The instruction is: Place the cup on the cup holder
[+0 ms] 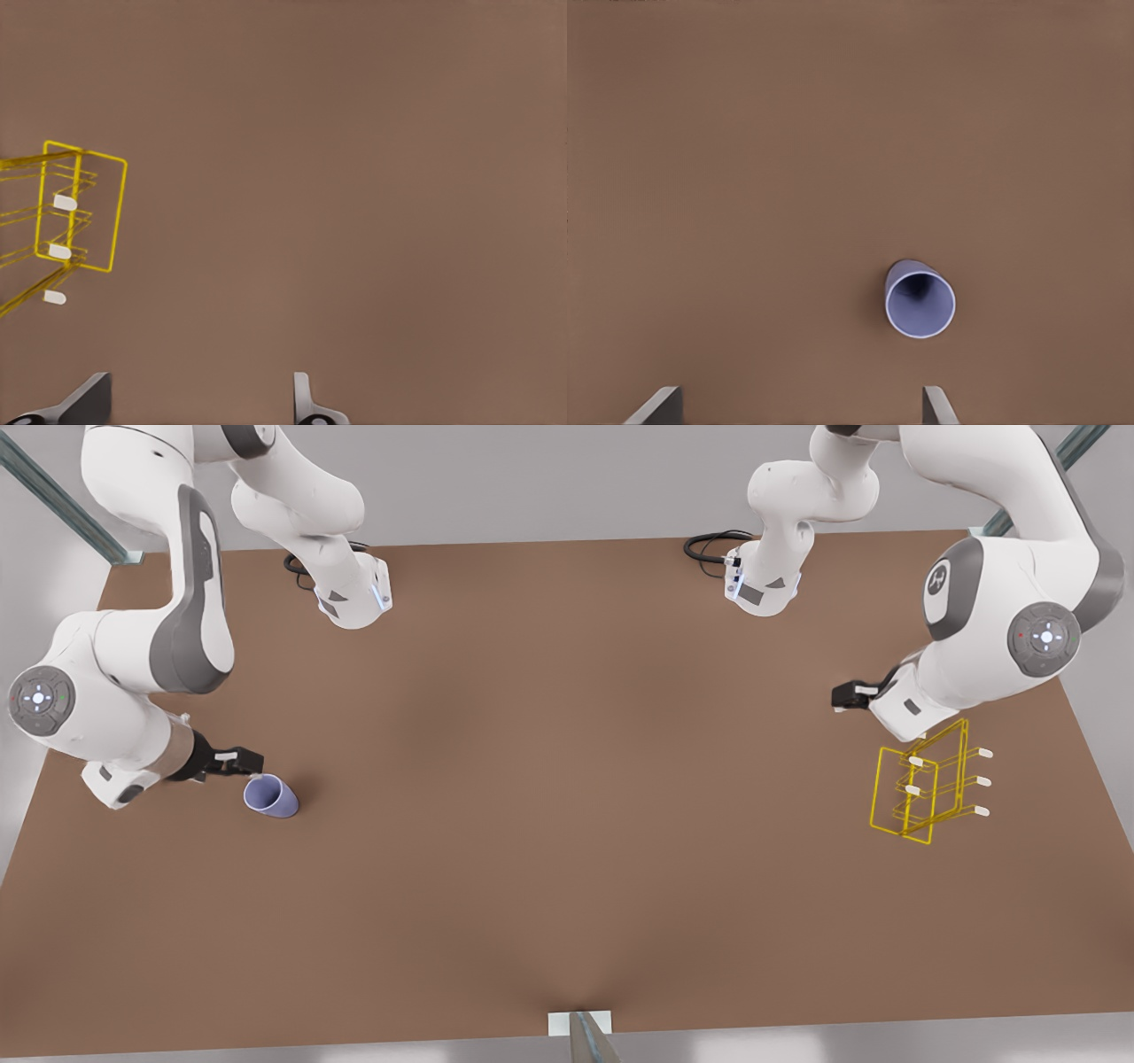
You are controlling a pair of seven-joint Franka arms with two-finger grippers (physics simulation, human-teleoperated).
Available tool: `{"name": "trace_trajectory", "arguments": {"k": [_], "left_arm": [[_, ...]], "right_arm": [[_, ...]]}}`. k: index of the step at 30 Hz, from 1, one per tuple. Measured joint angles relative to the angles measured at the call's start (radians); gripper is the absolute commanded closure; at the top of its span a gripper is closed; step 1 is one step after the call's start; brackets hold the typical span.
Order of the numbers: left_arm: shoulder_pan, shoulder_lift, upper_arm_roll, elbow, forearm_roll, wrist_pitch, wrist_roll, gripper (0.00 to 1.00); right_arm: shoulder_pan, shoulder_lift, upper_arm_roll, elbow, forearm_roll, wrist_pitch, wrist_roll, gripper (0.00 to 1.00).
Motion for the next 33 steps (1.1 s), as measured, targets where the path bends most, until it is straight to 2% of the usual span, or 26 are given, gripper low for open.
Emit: {"name": "trace_trajectory", "arguments": {"k": [4, 10, 14, 22, 33], "left_arm": [[-0.003, 0.03, 0.005, -0.004, 0.002, 0.023, 0.005, 0.0], [0.001, 0.041, 0.027, -0.01, 0.003, 0.056, 0.009, 0.0], [0.001, 0.042, 0.027, -0.016, 0.005, 0.068, 0.011, 0.0], [0.0, 0.046, 0.027, -0.021, 0.009, 0.071, 0.016, 0.0], [0.0, 0.048, 0.027, -0.021, 0.012, 0.051, 0.02, 0.0]], "right_arm": [[-0.024, -0.001, 0.023, -0.035, -0.001, 0.071, -0.001, 0.0], [-0.033, 0.017, 0.036, -0.248, 0.007, 0.235, -0.005, 0.0], [-0.038, 0.038, 0.041, -0.317, 0.008, 0.333, -0.007, 0.0], [-0.088, 0.114, 0.029, -0.362, 0.005, 0.443, -0.02, 0.0], [-0.138, 0.137, 0.029, -0.436, 0.003, 0.494, -0.039, 0.0]]}}
